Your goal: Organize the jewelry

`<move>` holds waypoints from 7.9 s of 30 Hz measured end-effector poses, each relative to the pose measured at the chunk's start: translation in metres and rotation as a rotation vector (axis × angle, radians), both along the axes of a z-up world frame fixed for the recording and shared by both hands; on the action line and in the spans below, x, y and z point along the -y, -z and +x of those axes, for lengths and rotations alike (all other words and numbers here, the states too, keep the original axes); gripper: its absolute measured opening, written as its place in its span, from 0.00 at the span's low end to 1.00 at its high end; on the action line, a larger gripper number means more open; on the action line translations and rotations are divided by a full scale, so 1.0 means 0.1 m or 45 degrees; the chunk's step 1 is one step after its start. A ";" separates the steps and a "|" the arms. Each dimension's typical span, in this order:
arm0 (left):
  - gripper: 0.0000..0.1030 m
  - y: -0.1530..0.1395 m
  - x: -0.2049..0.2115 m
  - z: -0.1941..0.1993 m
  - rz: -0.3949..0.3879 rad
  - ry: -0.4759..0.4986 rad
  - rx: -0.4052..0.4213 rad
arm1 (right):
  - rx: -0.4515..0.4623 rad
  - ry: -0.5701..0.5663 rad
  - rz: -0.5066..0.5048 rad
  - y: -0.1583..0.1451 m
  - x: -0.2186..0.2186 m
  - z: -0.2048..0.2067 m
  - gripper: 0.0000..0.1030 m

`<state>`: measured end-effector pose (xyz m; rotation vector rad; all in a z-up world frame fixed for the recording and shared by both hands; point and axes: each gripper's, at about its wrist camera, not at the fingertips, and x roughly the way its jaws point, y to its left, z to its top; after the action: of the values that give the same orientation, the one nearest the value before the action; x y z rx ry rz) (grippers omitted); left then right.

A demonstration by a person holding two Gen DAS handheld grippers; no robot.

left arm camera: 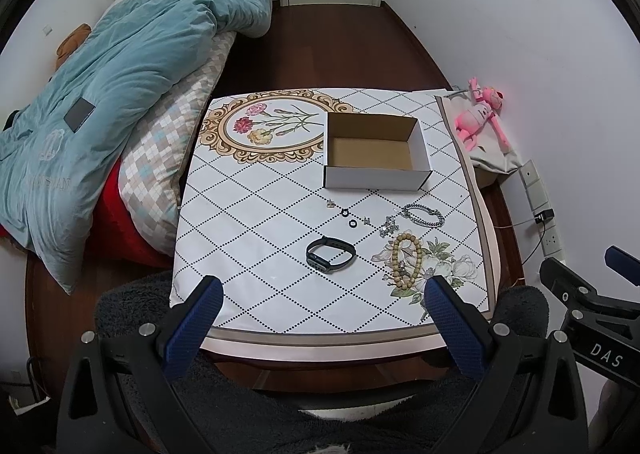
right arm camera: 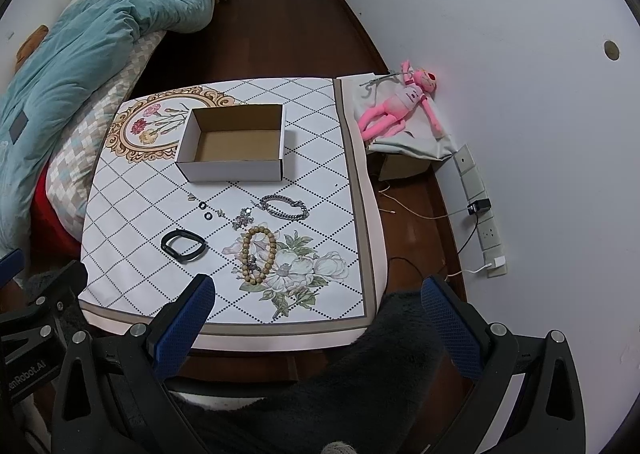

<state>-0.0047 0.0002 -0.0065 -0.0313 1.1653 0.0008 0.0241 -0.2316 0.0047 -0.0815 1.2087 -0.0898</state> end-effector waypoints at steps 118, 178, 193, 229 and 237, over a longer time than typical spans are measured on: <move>0.02 1.91 -0.27 0.73 -0.059 0.039 -0.291 | -0.284 0.069 0.390 2.25 -0.04 0.94 0.09; 1.00 1.44 0.01 2.27 0.073 -0.078 0.052 | 0.026 -0.092 0.011 1.87 -0.23 2.27 0.99; 1.00 0.89 0.07 1.89 0.057 -0.071 0.191 | 0.203 -0.073 0.008 1.21 -0.18 1.85 0.99; 1.00 1.78 0.04 1.30 0.146 -0.100 -0.059 | -0.034 0.127 0.227 2.06 0.48 1.27 0.69; 0.92 2.23 0.06 1.34 0.118 -0.067 -0.186 | -0.118 0.139 0.222 2.60 0.46 1.46 0.66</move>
<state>0.1291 -0.0056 -0.2299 0.0205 1.3087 0.1051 0.1704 -0.2774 -0.2551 0.1341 1.3086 -0.0763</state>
